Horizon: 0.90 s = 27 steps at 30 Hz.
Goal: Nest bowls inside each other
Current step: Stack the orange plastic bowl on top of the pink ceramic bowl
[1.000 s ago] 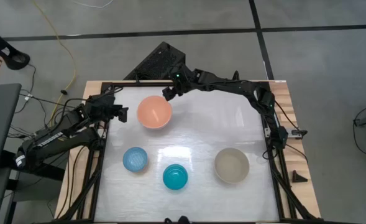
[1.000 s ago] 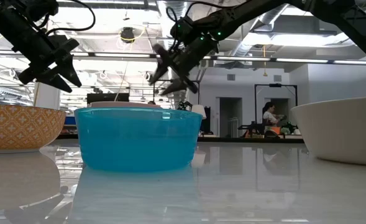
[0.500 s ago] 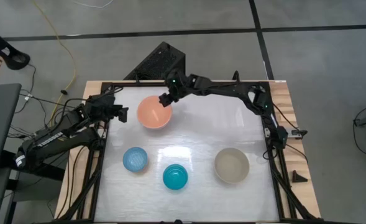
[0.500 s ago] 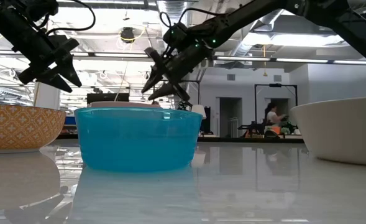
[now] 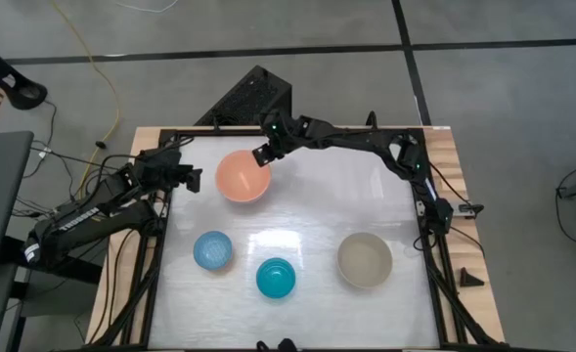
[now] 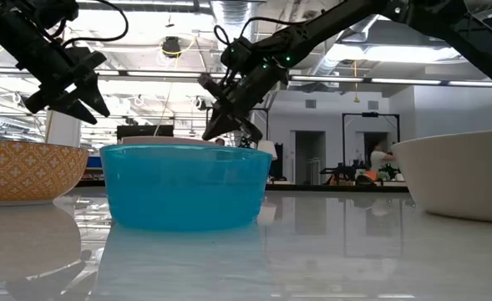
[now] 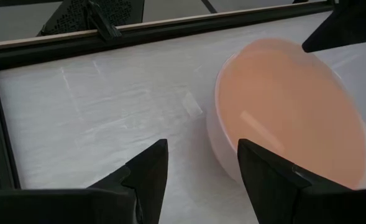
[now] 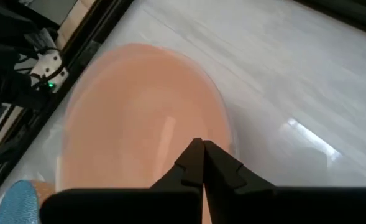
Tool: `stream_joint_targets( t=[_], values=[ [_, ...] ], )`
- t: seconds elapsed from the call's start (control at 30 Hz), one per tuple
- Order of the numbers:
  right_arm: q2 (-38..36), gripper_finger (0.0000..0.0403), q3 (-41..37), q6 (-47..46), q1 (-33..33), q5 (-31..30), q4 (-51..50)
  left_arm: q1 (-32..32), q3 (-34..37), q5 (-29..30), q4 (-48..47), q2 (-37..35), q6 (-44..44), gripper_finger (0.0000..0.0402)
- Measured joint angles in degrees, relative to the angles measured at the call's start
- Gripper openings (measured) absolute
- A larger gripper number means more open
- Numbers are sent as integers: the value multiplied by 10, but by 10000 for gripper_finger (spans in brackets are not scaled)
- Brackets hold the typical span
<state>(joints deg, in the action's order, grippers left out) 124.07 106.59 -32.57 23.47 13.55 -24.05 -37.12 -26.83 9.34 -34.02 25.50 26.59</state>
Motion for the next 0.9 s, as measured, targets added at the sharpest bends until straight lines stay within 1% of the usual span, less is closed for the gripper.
stream_joint_targets(
  t=[0.1,0.3,0.57,0.67,0.73,0.83,0.9],
  values=[
    [0,25,0,0,4,-1,2,0,0,0,0,0,0,183],
    [0,39,0,2,11,-1,-15,0,0,0,0,0,0,183],
    [0,31,0,11,16,-1,-46,0,0,-2,0,0,0,183],
    [-2,32,0,20,18,-1,-49,0,0,-16,7,0,-3,183],
    [-14,33,0,26,18,-1,-57,0,1,-30,35,0,-8,183],
    [-45,34,0,36,15,-2,-60,0,19,-62,149,15,-23,183],
    [-66,33,1,47,10,-2,-68,-1,29,-69,223,44,-35,183]
  ],
)
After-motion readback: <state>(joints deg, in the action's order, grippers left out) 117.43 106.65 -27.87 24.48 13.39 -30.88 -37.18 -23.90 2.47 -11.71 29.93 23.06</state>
